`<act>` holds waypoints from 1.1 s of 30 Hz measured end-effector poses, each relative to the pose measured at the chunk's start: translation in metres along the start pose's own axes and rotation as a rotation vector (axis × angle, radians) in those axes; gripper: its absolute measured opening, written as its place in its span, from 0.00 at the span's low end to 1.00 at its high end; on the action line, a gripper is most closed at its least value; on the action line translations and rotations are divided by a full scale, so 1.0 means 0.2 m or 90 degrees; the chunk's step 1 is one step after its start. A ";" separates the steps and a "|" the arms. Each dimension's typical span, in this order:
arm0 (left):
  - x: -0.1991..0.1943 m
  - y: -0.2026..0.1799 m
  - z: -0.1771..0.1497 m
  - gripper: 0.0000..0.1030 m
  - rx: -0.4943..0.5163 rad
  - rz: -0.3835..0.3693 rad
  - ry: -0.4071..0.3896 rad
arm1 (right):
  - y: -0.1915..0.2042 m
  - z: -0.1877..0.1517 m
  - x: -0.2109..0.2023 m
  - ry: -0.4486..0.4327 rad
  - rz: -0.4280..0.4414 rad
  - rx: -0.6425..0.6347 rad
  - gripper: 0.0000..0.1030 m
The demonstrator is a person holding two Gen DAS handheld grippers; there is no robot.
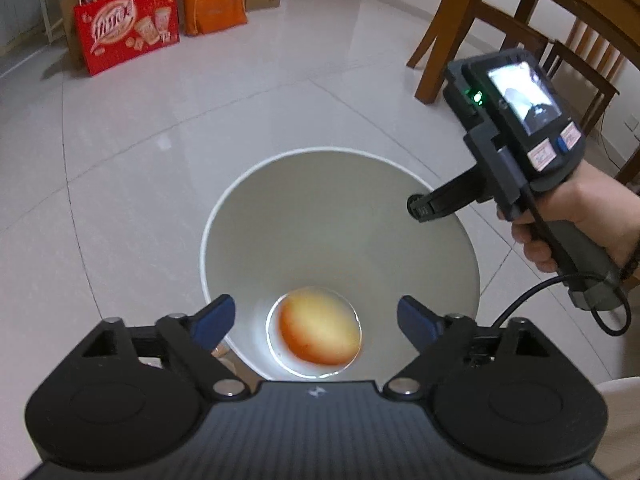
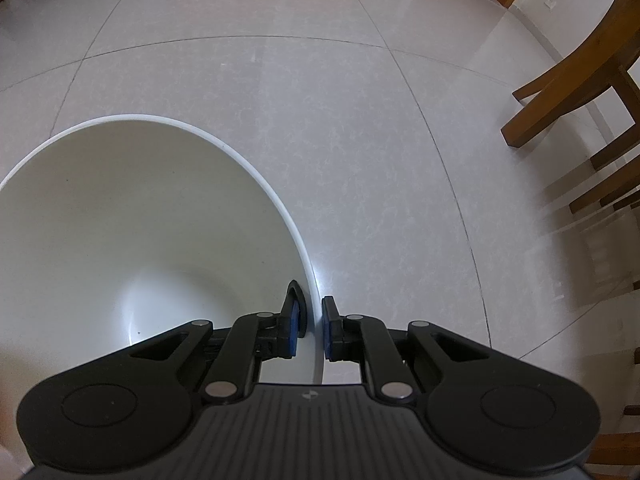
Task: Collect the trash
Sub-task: 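Carry the orange peel over the bin and open the left tool, then lower the left tool onto the silver snack bar wrapper and grasp it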
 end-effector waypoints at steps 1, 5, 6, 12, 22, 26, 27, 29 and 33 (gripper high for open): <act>-0.02 0.01 0.00 0.89 0.002 0.006 -0.007 | 0.00 0.00 0.00 0.000 0.001 0.001 0.14; -0.07 0.05 -0.02 0.90 0.003 0.017 -0.023 | 0.00 -0.01 0.00 -0.002 0.001 0.004 0.14; -0.09 0.06 -0.03 0.91 0.002 0.019 -0.026 | 0.00 -0.01 0.00 -0.002 0.000 0.005 0.14; -0.15 0.17 -0.17 0.94 -0.028 0.042 -0.035 | 0.01 -0.01 0.00 -0.002 -0.004 0.007 0.14; -0.06 0.38 -0.69 0.96 -0.075 0.139 0.006 | 0.03 -0.01 0.00 -0.005 -0.016 -0.002 0.15; 0.03 0.45 -0.95 0.96 -0.108 0.137 0.038 | 0.04 0.00 0.00 -0.007 -0.021 -0.003 0.15; 0.06 0.46 -1.00 0.96 -0.115 0.144 0.051 | 0.04 0.00 0.00 -0.008 -0.023 -0.006 0.15; 0.13 0.48 -1.11 0.96 -0.117 0.162 0.075 | 0.04 0.00 0.00 -0.008 -0.027 -0.011 0.16; 0.27 0.53 -1.33 0.95 -0.126 0.173 0.119 | 0.04 0.01 0.00 -0.008 -0.033 -0.010 0.16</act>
Point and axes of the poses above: each gripper's, at about its wrist camera, not at the fingertips, and x roughly the way its jaws point, y to its left, z to its top, the point moved 3 cm from there along x, roughly the way its jaws point, and after that the axes turned 1 degree about -z, right-handed, at the moved point
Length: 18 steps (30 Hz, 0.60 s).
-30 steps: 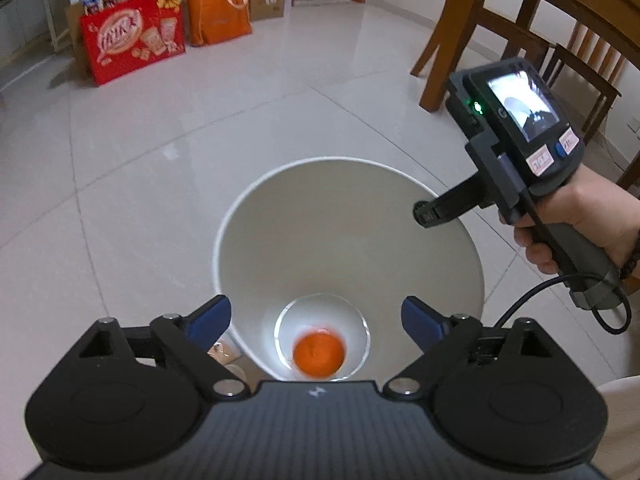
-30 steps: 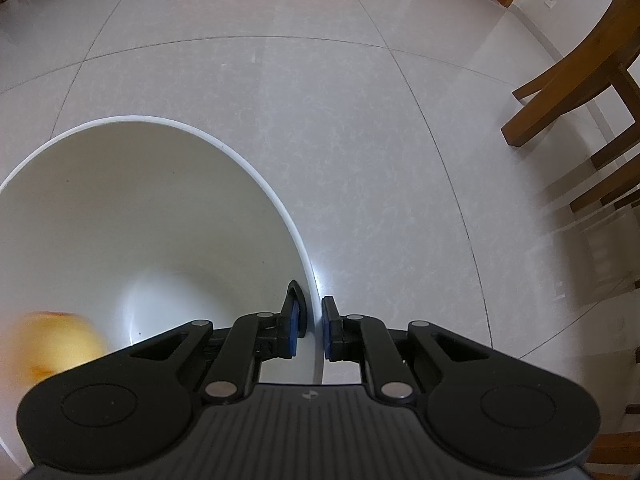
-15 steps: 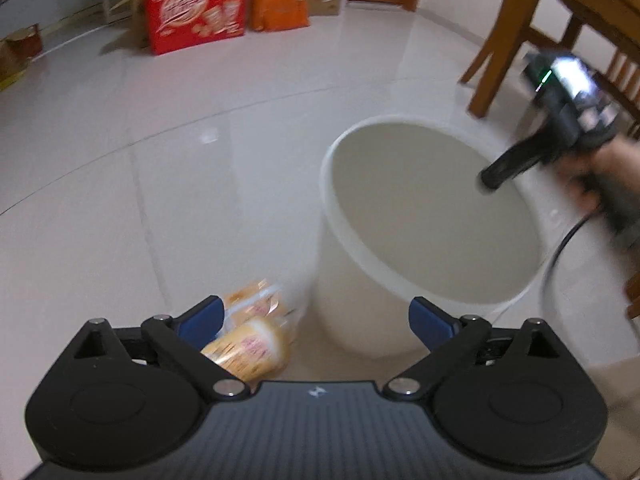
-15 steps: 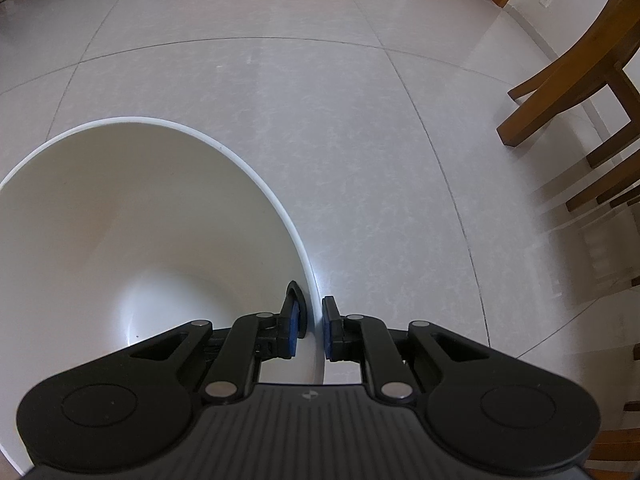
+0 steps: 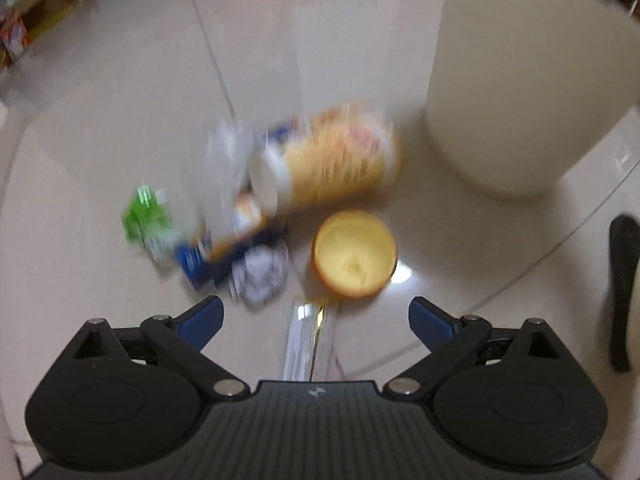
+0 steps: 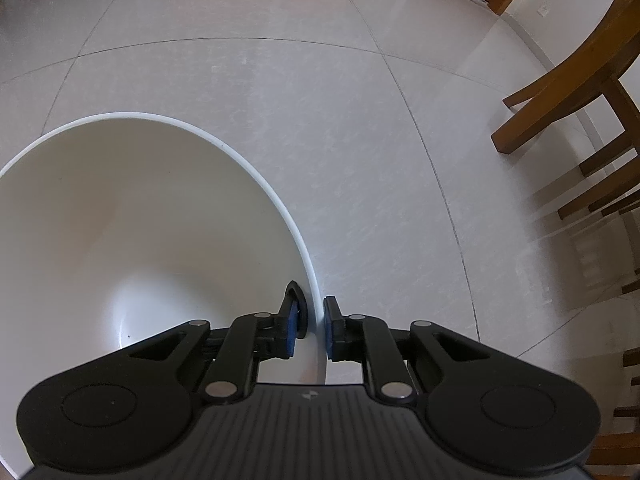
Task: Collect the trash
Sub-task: 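Lower the left tool onto the silver snack bar wrapper and grasp it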
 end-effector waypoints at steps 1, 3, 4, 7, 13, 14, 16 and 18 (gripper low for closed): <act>0.05 0.01 -0.05 0.95 0.000 -0.001 0.012 | 0.00 0.00 0.00 0.000 -0.002 -0.003 0.16; 0.13 0.03 -0.15 0.89 0.000 0.008 0.027 | 0.01 0.00 0.00 -0.001 -0.006 -0.008 0.17; 0.17 0.04 -0.19 0.86 -0.003 0.010 0.034 | 0.01 0.00 0.00 -0.002 -0.008 -0.011 0.17; 0.25 0.06 -0.29 0.75 -0.009 0.033 0.048 | 0.02 0.00 0.00 -0.003 -0.014 -0.016 0.17; 0.33 0.08 -0.36 0.71 -0.021 0.023 0.043 | 0.03 0.00 0.00 -0.004 -0.023 -0.028 0.18; 0.36 0.08 -0.36 0.69 -0.018 0.024 0.040 | 0.03 0.00 0.00 -0.004 -0.024 -0.029 0.18; 0.38 0.08 -0.35 0.67 -0.014 0.023 0.035 | 0.03 0.00 0.01 -0.004 -0.025 -0.027 0.18; 0.40 0.08 -0.35 0.66 -0.012 0.018 0.034 | 0.03 0.00 0.00 -0.004 -0.025 -0.027 0.18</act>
Point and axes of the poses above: each gripper's, at about its wrist camera, not at the fingertips, and x roughly the way its jaws point, y to its left, z to its top, the point moved 3 cm from there along x, roughly the way its jaws point, and after that the axes turned 1 degree about -z, right-handed, at the moved point
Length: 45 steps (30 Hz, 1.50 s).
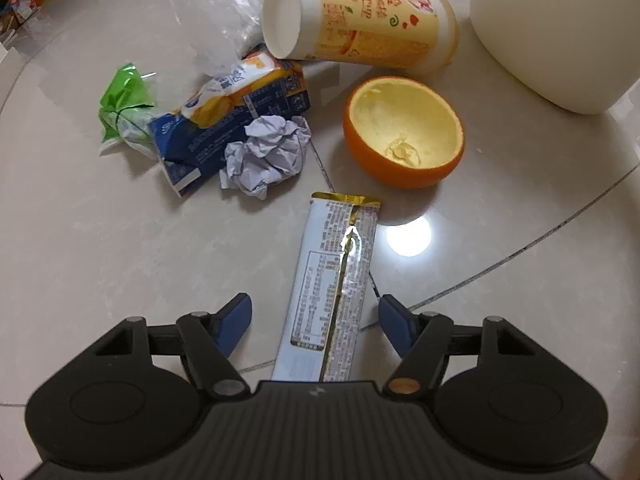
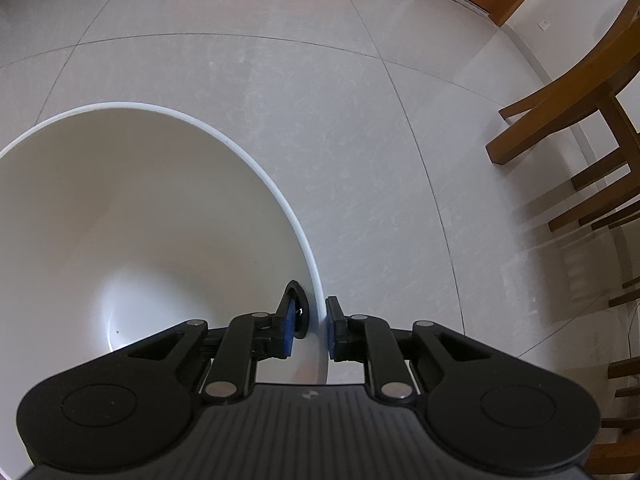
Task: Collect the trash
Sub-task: 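Lower the left tool onto the silver snack bar wrapper and grasp it, then carry the wrapper over the bin and open the left tool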
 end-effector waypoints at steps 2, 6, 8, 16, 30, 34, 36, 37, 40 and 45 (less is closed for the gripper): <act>0.02 0.01 0.01 0.65 0.001 -0.005 -0.006 | 0.00 0.00 0.00 -0.001 -0.001 -0.002 0.18; 0.02 0.02 0.03 0.47 -0.010 -0.030 -0.009 | 0.00 0.01 0.01 -0.001 -0.002 -0.004 0.19; 0.02 0.01 0.03 0.39 -0.011 -0.039 -0.009 | 0.00 0.01 0.01 -0.001 -0.002 -0.004 0.19; -0.01 -0.02 0.04 0.34 -0.010 -0.059 0.003 | 0.00 0.01 0.01 -0.003 -0.004 -0.004 0.19; -0.56 -0.06 0.27 0.34 0.083 -0.116 -0.001 | 0.02 0.03 0.00 0.008 -0.007 0.006 0.19; -0.77 -0.08 0.44 0.34 0.119 -0.124 -0.037 | 0.03 0.04 -0.01 0.010 -0.011 0.004 0.19; -0.89 -0.11 0.56 0.34 0.139 -0.129 -0.054 | 0.03 0.04 -0.01 0.011 -0.009 0.008 0.19; -0.94 -0.13 0.61 0.34 0.149 -0.130 -0.063 | 0.03 0.03 -0.01 0.012 -0.008 0.010 0.19; -1.10 -0.20 0.79 0.34 0.178 -0.138 -0.095 | 0.03 0.03 -0.01 0.014 -0.008 0.016 0.19; -1.30 -0.37 1.08 0.35 0.214 -0.166 -0.161 | 0.04 0.02 -0.02 0.012 -0.004 0.018 0.19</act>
Point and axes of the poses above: each gripper's, at about its wrist camera, not at the fingertips, and x roughly the way its jaws point, y to its left, z to its top, the point moved 3 cm from there along x, roughly the way its jaws point, and after that the axes turned 1 degree about -z, right-handed, at the moved point
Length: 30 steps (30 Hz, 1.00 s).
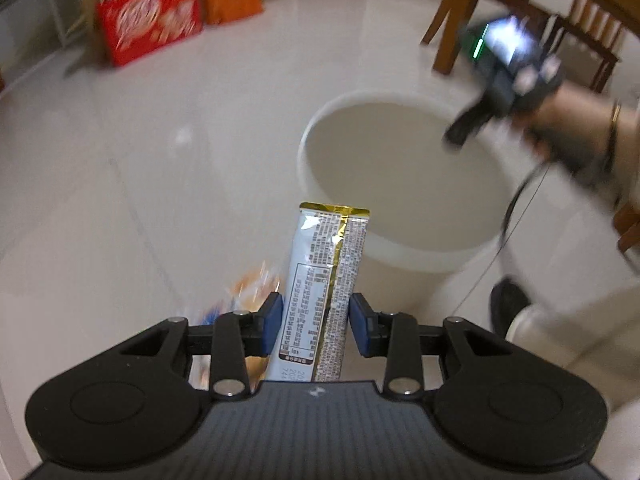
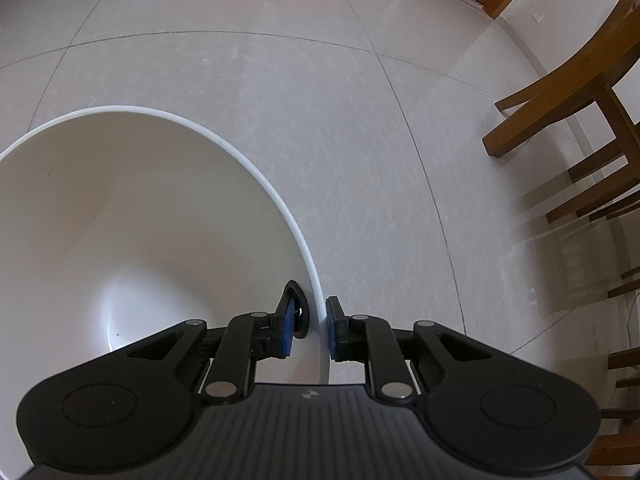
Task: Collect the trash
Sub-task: 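Carry the wrapper over the bin and open the left tool, then lower the left tool onto the second orange peel half and grasp it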
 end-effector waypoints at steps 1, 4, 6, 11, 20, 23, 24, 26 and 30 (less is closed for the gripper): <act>-0.01 -0.03 0.08 0.36 0.006 -0.003 -0.019 | 0.00 0.00 0.00 -0.001 0.002 0.002 0.19; 0.02 -0.11 0.26 0.37 0.020 -0.011 -0.055 | -0.02 -0.01 0.01 -0.004 0.006 0.010 0.19; 0.05 -0.16 0.35 0.46 0.020 -0.012 -0.072 | -0.02 0.00 0.01 -0.004 0.006 0.014 0.19; 0.11 -0.20 0.44 0.89 0.014 -0.019 -0.122 | -0.03 0.00 0.00 -0.004 0.015 0.020 0.19; 0.13 -0.14 0.33 0.89 -0.003 -0.011 -0.086 | -0.07 0.02 0.02 -0.003 0.026 0.032 0.19; 0.13 -0.10 0.24 0.89 -0.008 0.000 -0.074 | -0.07 0.01 0.02 -0.004 0.025 0.030 0.19; 0.14 -0.09 0.21 0.89 -0.012 0.004 -0.069 | -0.06 0.01 0.02 -0.005 0.024 0.029 0.19; 0.15 -0.07 0.14 0.89 -0.020 0.020 -0.061 | -0.06 0.01 0.03 -0.005 0.024 0.029 0.19; 0.22 -0.02 -0.04 0.89 -0.046 0.033 -0.043 | -0.06 0.02 0.04 -0.004 0.022 0.030 0.19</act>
Point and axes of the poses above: each gripper's, at about its wrist camera, not at the fingertips, and x roughly the way its jaws point, y to its left, z to its top, the point moved 3 cm from there along x, roughly the way its jaws point, and after that the axes turned 1 degree about -z, right-handed, at the moved point
